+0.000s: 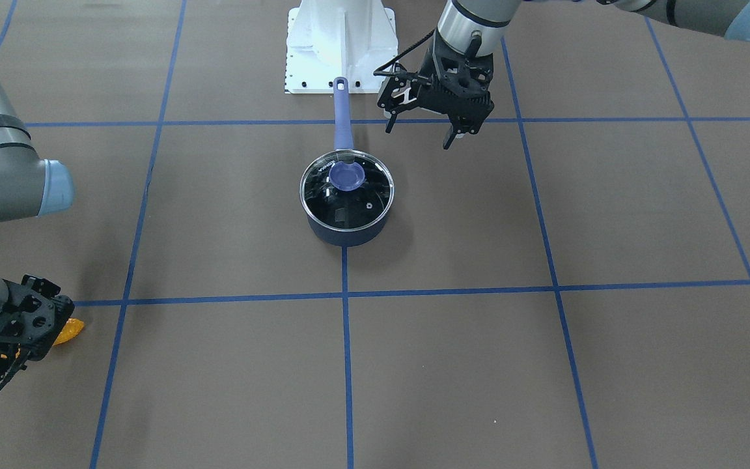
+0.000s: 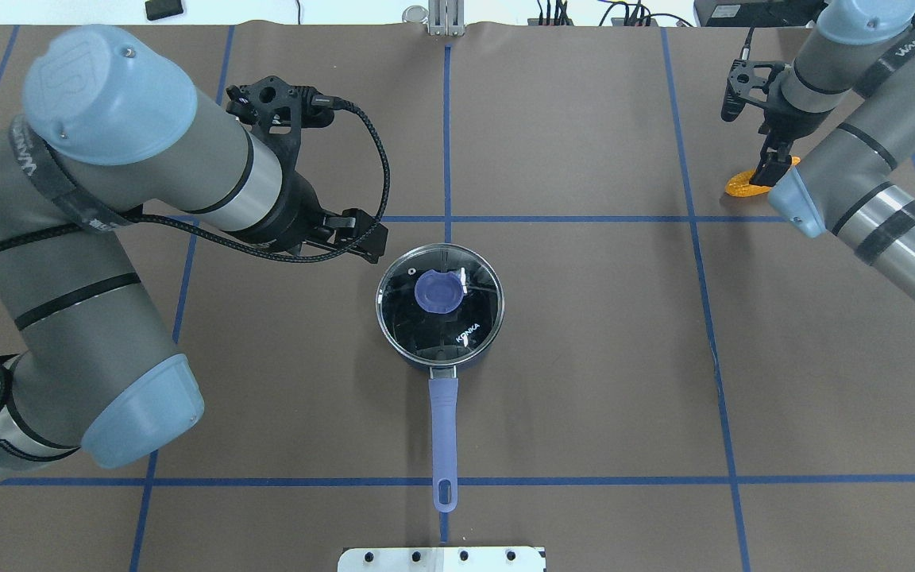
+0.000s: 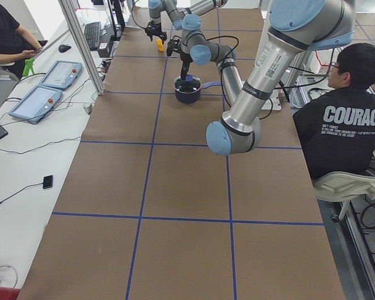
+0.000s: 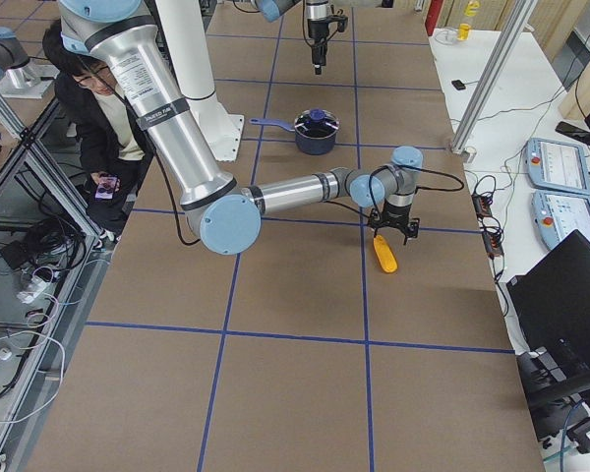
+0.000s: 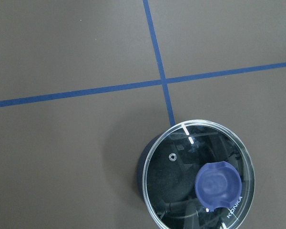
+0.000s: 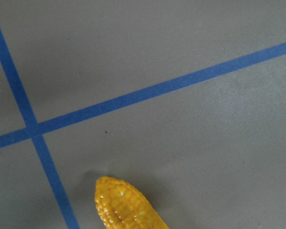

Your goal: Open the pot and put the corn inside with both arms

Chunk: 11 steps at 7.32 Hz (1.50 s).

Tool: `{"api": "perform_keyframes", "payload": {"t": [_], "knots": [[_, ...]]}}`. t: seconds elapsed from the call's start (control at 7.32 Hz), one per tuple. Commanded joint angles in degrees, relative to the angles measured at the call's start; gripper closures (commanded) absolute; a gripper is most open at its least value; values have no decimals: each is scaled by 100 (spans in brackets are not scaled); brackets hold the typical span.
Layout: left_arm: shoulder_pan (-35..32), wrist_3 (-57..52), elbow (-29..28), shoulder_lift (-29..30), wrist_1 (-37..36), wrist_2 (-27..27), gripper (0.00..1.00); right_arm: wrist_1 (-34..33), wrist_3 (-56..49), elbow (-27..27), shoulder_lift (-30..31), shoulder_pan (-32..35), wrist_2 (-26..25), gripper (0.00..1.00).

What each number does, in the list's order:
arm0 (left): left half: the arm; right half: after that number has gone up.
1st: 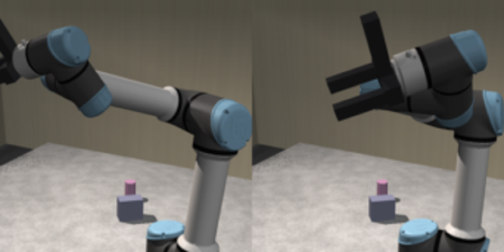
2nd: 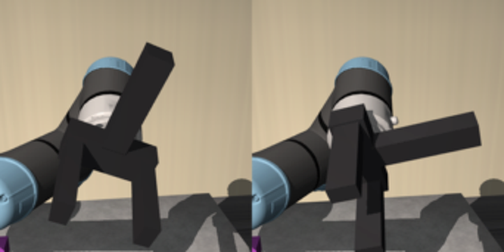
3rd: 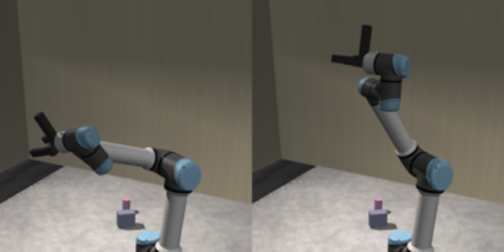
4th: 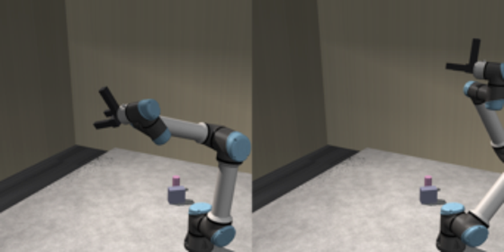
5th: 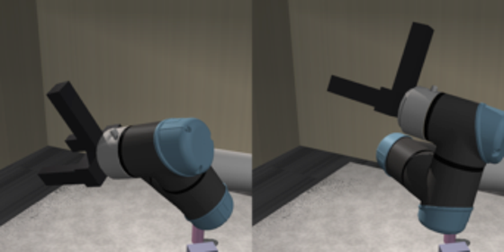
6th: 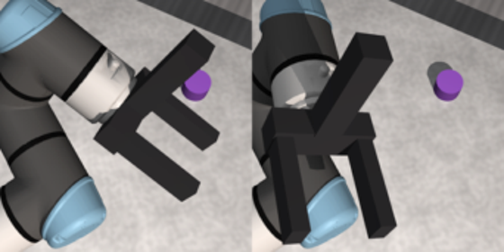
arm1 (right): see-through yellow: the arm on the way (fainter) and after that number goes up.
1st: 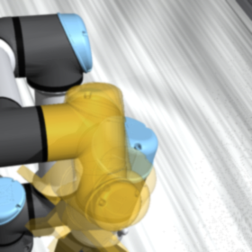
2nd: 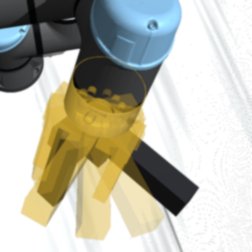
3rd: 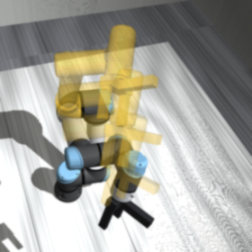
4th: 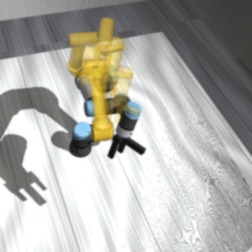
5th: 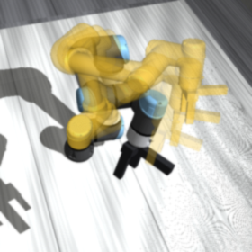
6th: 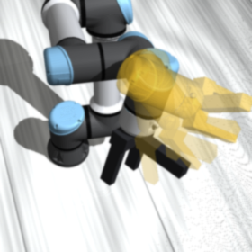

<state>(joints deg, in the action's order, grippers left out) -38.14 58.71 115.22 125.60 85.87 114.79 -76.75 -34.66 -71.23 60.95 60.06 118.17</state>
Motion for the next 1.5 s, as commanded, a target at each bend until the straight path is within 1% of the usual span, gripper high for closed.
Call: {"api": "perform_keyframes", "payload": {"t": [0.0,0.55,1.37], "knots": [[0,9,26,0,0,0,2,404,3,161,57,-99,-162,1],[0,36,18,0,0,0,2,459,29,206,93,-170,-215,1],[0,62,26,9,0,0,2,451,56,224,137,-240,-259,20]]}}
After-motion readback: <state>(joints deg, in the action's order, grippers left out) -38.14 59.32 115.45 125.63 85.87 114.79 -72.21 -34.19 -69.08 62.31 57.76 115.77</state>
